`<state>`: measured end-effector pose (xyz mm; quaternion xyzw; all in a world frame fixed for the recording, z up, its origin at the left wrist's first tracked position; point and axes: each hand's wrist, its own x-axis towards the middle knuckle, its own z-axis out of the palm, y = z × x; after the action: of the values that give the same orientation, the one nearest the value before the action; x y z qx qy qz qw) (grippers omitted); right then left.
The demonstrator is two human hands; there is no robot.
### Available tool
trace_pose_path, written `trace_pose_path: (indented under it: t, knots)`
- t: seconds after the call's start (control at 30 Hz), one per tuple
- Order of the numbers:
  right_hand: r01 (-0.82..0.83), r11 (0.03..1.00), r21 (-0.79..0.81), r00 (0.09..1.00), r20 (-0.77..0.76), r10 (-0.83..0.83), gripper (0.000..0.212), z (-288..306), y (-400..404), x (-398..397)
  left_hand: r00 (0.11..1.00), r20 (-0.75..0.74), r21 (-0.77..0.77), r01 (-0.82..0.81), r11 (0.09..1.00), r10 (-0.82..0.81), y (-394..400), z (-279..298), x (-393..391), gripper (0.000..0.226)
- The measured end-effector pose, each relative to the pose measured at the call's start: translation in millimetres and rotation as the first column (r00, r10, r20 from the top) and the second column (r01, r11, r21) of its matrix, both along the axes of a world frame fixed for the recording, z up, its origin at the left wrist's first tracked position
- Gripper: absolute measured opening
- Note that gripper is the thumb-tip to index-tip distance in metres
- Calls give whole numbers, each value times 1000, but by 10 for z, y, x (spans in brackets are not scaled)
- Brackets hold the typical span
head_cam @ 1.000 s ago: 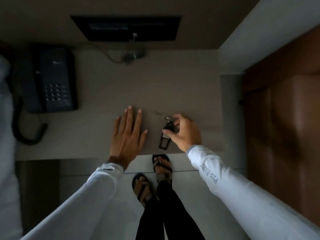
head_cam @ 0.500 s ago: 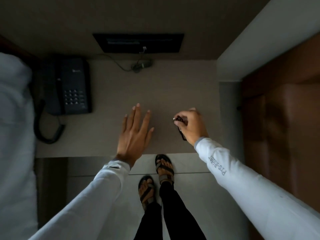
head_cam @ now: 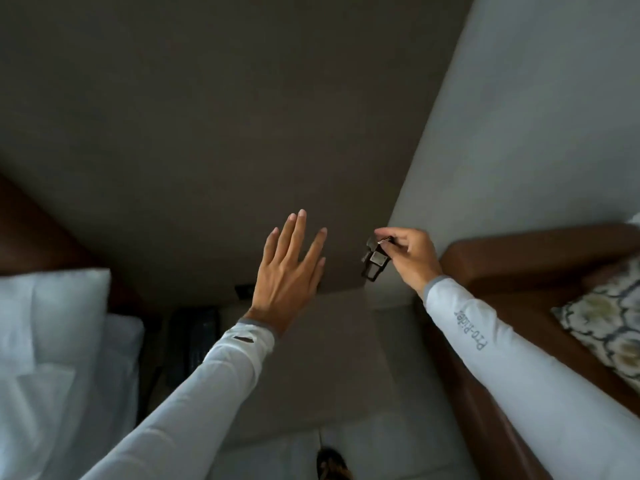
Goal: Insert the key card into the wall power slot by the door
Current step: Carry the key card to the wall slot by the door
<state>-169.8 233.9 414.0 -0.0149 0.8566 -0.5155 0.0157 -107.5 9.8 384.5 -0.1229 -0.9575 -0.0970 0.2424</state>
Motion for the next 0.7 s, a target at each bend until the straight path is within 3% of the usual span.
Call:
trace_pose_path:
  t: [0.3, 0.47, 0.7]
  knots:
    - [14, 990, -141, 940, -336, -61, 38, 2411, 753, 440, 917, -364, -49, 155, 987, -162, 753, 2348, -173, 51]
    - [44, 988, -151, 877, -468, -110, 36, 3191, 1370, 1082, 820, -496, -89, 278, 956, -285, 1454, 3048, -1, 48]
    - [241, 959, -147, 774, -567, -281, 28, 3903, 2566, 2255, 719, -560, -99, 434, 895, -411, 2831, 3756, 592, 54]
